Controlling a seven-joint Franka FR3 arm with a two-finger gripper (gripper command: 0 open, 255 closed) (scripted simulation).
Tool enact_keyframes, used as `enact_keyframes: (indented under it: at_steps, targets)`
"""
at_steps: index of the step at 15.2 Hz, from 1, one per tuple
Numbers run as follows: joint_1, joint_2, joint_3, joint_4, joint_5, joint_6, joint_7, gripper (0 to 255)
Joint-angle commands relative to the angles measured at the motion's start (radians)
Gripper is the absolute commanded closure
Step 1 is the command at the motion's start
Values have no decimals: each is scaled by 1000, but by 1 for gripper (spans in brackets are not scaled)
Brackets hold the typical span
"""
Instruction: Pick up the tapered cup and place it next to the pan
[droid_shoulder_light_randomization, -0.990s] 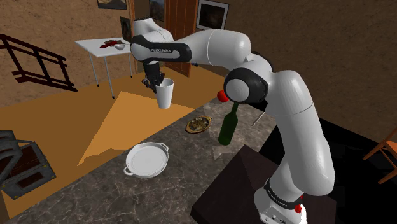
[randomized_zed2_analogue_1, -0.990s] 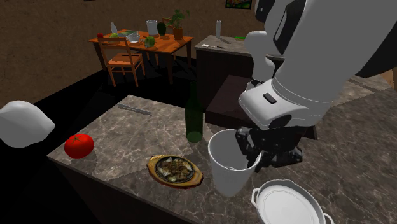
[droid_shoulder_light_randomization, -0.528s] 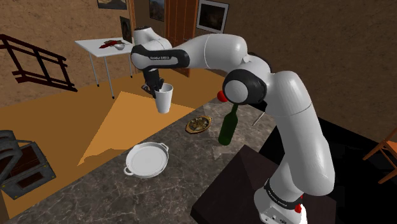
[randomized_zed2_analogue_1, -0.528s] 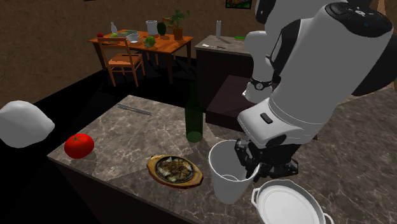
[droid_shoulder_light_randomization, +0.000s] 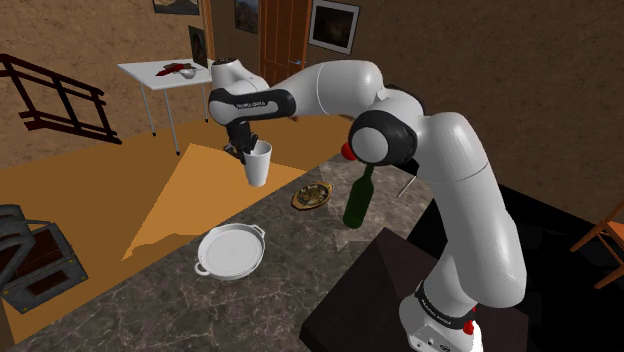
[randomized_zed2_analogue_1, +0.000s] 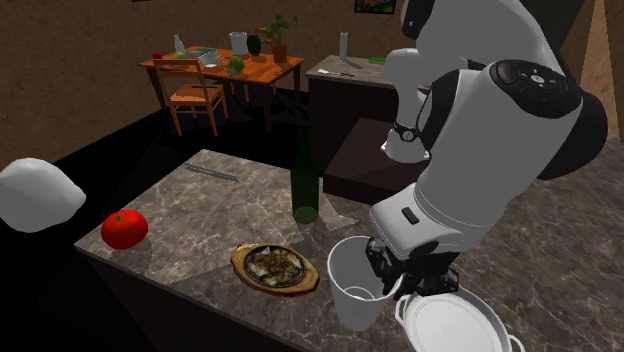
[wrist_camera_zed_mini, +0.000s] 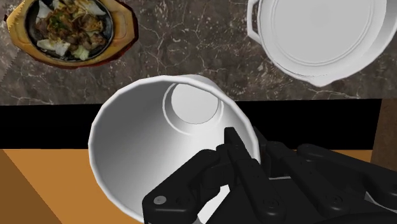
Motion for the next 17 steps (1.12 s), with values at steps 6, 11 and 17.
enact_keyframes:
  at_steps: [6, 11, 17]
  targets:
    - [0, 33, 2, -41, 0, 74, 9, 255]
    - [0, 59, 2, -63, 0, 122, 15, 255]
    - [-2, 98, 4, -80, 1, 177, 21, 255]
